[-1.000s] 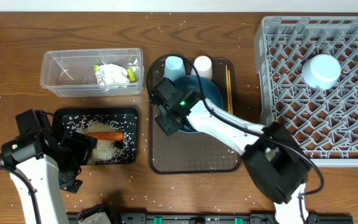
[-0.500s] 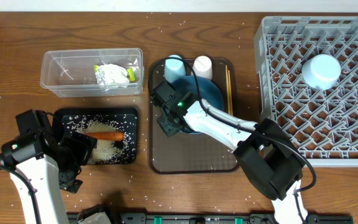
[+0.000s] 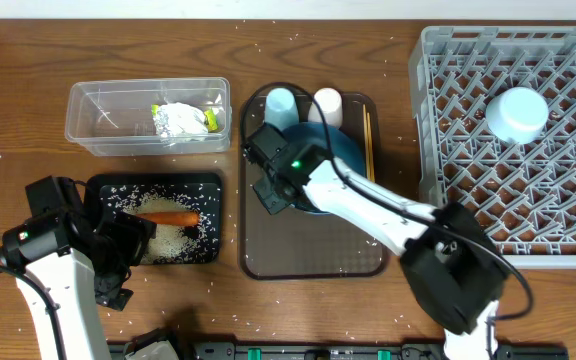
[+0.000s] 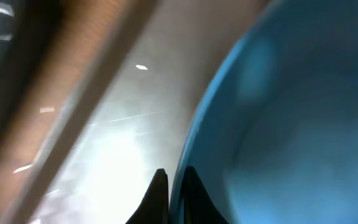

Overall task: Sort waste into correct bins and load items into the dishwasher rack
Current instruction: 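Grasp the blue plate's rim with the right gripper and lift it, then carry the plate right, stand it upright in the rack, release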

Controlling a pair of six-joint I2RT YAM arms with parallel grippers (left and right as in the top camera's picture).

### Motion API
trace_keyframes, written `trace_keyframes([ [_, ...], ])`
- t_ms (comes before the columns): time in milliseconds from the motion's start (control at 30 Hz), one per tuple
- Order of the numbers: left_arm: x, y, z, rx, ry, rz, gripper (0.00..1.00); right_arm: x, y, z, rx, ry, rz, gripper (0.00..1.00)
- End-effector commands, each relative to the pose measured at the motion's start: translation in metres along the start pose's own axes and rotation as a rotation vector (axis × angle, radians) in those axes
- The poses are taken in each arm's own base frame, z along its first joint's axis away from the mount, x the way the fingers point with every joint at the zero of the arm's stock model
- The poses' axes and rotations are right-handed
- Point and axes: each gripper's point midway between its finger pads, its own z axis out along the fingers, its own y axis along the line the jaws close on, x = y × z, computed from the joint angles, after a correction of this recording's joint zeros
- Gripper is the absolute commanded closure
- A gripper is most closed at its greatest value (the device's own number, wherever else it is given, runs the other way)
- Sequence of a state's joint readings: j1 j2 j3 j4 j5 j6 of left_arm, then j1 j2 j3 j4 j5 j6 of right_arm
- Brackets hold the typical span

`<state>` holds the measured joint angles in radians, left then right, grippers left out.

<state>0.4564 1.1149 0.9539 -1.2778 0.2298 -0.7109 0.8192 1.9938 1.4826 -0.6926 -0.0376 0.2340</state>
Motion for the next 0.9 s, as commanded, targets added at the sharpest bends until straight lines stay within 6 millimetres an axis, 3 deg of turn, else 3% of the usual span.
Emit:
trace_keyframes([
  [0, -0.001, 0.002, 0.000, -0.010, -0.005, -0.018, 0.02, -0.004, 0.031, -0.039, -0.192, -0.029, 0.039, 0.99],
  [100, -0.001, 0.002, 0.000, -0.010, -0.005, -0.018, 0.02, -0.012, 0.030, -0.074, -0.214, -0.087, 0.044, 0.99],
  [233, -0.001, 0.002, 0.000, -0.010, -0.005, -0.018, 0.02, -0.015, 0.012, -0.115, -0.207, -0.141, 0.076, 0.99],
  [467, -0.001, 0.002, 0.000, -0.010, -0.004, -0.018, 0.02, -0.008, -0.063, -0.182, -0.131, -0.229, 0.219, 0.99],
  [633, -0.001, 0.002, 0.000, -0.010, -0.005, -0.018, 0.02, 0.013, -0.129, -0.209, -0.069, -0.241, 0.363, 0.99],
  [867, -0.001, 0.002, 0.000, -0.010, -0.005, -0.018, 0.02, 0.030, -0.175, -0.240, -0.287, -0.312, 0.414, 0.99],
])
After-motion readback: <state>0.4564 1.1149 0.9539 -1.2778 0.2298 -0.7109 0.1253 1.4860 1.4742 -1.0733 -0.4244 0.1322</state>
